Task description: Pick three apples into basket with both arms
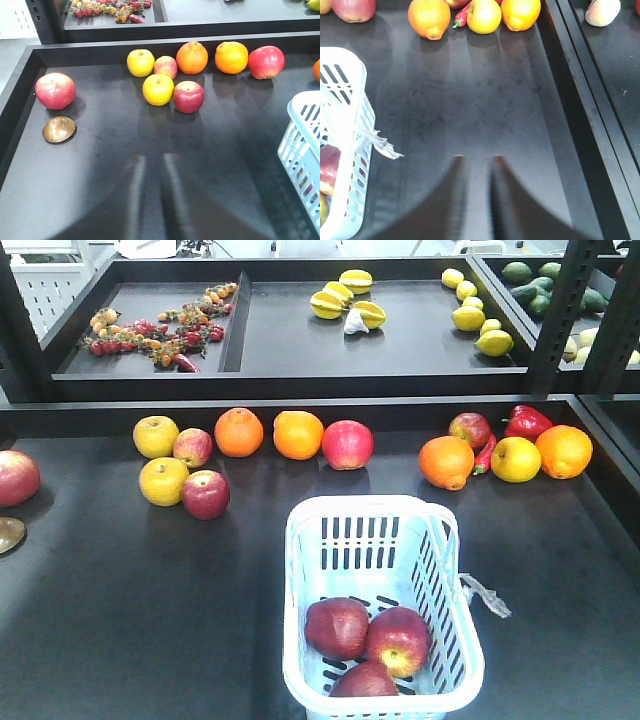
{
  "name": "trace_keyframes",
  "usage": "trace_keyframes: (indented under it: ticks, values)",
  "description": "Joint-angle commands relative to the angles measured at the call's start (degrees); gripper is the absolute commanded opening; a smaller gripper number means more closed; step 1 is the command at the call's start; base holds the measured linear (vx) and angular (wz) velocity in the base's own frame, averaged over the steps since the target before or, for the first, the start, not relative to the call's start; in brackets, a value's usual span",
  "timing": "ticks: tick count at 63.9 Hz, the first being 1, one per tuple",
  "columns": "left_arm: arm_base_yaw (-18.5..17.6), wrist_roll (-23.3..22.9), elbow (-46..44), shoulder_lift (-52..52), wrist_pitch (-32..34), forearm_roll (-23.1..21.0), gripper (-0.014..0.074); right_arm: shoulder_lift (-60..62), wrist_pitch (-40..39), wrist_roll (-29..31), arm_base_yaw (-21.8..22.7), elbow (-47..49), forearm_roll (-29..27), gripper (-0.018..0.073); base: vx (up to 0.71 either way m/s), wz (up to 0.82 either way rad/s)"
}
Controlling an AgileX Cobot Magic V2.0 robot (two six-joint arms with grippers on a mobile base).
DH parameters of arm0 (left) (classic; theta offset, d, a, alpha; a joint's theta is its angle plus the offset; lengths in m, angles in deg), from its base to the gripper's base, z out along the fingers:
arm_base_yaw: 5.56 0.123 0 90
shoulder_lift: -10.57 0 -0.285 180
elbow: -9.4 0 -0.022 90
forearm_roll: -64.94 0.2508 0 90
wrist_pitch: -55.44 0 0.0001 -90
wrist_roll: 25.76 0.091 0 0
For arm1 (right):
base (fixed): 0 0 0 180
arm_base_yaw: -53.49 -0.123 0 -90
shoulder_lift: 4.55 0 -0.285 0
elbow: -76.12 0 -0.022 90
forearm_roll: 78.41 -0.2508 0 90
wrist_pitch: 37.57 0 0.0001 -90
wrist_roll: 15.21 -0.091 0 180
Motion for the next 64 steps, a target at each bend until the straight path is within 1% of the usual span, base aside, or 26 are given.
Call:
trace_keyframes:
  ticks: [1,64]
  values:
    - [0.1,-0.7,-1.4,-0.4,3.1,0.8,-0.0008,0.3,-3.2,0.6,0.4,1.3,1.1,-0.0010,0.00,0.00]
    - [0.1,-0.7,-1.4,-0.4,3.1,0.8,-0.0008,0.3,-3.2,0.6,0.4,1.3,1.0,-0.0009,0.00,0.00]
